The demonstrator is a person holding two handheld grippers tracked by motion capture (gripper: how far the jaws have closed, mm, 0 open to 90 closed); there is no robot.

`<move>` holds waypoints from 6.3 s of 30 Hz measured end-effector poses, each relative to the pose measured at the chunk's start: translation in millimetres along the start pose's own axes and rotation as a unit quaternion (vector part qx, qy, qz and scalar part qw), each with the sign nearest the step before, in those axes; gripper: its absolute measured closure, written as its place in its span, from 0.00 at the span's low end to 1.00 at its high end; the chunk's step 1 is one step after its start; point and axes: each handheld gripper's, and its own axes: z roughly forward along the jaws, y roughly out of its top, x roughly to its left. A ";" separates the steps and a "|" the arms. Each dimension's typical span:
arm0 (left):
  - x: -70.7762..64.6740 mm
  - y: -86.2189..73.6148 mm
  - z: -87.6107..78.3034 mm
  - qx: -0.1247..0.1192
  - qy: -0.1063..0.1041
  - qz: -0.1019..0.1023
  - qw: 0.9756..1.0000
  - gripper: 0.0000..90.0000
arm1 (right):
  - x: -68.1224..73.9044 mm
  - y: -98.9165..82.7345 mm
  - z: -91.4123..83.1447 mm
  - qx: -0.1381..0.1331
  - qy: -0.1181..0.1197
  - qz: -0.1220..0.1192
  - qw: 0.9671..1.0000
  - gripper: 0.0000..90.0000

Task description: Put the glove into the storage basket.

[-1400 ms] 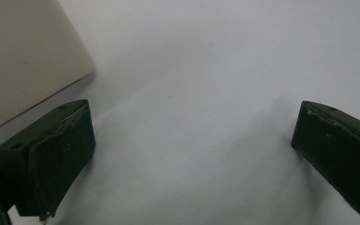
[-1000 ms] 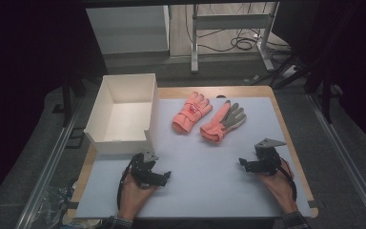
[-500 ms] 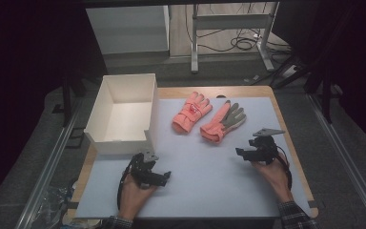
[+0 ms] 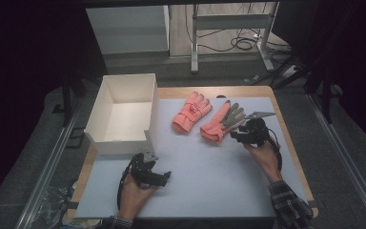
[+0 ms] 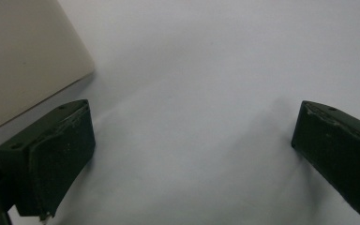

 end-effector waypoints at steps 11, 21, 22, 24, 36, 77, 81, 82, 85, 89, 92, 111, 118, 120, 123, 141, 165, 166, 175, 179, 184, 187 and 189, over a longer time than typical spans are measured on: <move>0.0 0.0 0.0 0.000 0.000 0.000 1.000 0.00 | -16.5 29.4 22.7 -0.005 -0.030 0.013 0.999 0.62; 0.0 0.0 0.0 0.000 0.000 0.000 1.000 0.00 | -18.8 40.7 43.8 0.003 -0.036 0.020 0.999 0.54; 0.0 0.0 0.0 0.000 0.000 0.000 1.000 0.00 | -19.3 39.5 50.9 0.012 -0.042 0.021 0.999 0.53; 0.0 0.0 0.0 0.000 0.000 0.000 1.000 0.00 | -19.6 38.5 53.8 0.018 -0.047 0.020 0.999 0.53; -0.1 -0.1 0.1 -0.001 0.000 0.000 1.000 0.00 | -25.4 23.6 66.0 0.028 -0.030 0.034 0.999 0.96; 0.1 0.0 0.0 0.000 0.000 0.000 1.000 0.00 | 27.4 15.7 -20.7 -0.014 0.099 0.021 0.995 0.98; 0.1 0.0 0.0 0.000 0.000 0.000 1.000 0.00 | 39.1 7.3 -26.0 -0.014 0.113 0.015 0.993 0.98; 0.1 0.0 0.0 0.000 0.000 0.000 1.000 0.00 | 44.6 2.7 -28.3 -0.014 0.121 0.016 0.992 0.98; 0.0 0.0 0.0 0.000 0.000 0.000 1.000 0.00 | 54.1 -5.3 -28.7 -0.014 0.131 0.016 0.991 0.98; 0.0 0.0 0.0 0.000 0.000 0.000 1.000 0.00 | 63.8 -14.5 -22.9 -0.010 0.139 0.016 0.990 0.98; 0.1 0.0 0.0 0.000 0.000 0.000 1.000 0.00 | 66.3 -20.7 -14.1 -0.002 0.142 0.015 0.990 0.98; 0.1 0.0 0.0 0.000 0.000 0.000 1.000 0.00 | 56.2 -19.8 1.0 0.002 0.104 -0.025 0.994 0.72; 0.1 0.0 0.0 0.000 0.000 0.000 1.000 0.00 | 53.3 2.6 6.2 -0.013 0.081 -0.024 0.996 0.59; 0.1 0.0 0.0 0.000 0.000 0.000 1.000 0.00 | 53.2 4.9 6.9 -0.013 0.079 -0.024 0.996 0.58; 0.1 0.0 0.0 0.000 0.000 0.000 1.000 0.00 | 51.0 17.1 12.9 -0.023 0.075 -0.019 0.997 0.56; -0.1 -0.1 0.0 0.000 -0.001 -0.001 1.000 0.00 | 41.7 63.0 62.5 -0.013 0.062 -0.029 0.998 0.65; -0.2 -0.2 0.1 0.000 -0.002 -0.002 1.000 0.00 | 47.2 110.6 136.8 0.016 0.050 -0.048 0.997 0.75; -0.1 -0.2 0.1 0.000 -0.001 -0.002 1.000 0.00 | 47.4 112.4 143.5 0.019 0.048 -0.049 0.997 0.74; -0.1 -0.1 0.1 -0.001 -0.001 -0.002 1.000 0.00 | 46.4 108.6 168.3 0.050 0.037 -0.059 0.996 0.83; -0.1 -0.1 0.1 -0.001 -0.001 -0.002 1.000 0.00 | 43.0 106.1 169.4 0.059 0.052 -0.039 0.996 0.98; -0.1 -0.2 0.2 -0.001 -0.001 -0.002 1.000 0.00 | 46.9 110.6 163.2 0.064 0.041 -0.049 0.996 1.00; -0.1 -0.1 0.1 0.000 -0.001 -0.002 1.000 0.00 | 46.0 114.7 155.4 0.058 0.041 -0.050 0.996 1.00; -0.1 -0.1 0.1 0.000 -0.001 -0.002 1.000 0.00 | 45.9 117.3 149.7 0.057 0.042 -0.053 0.996 1.00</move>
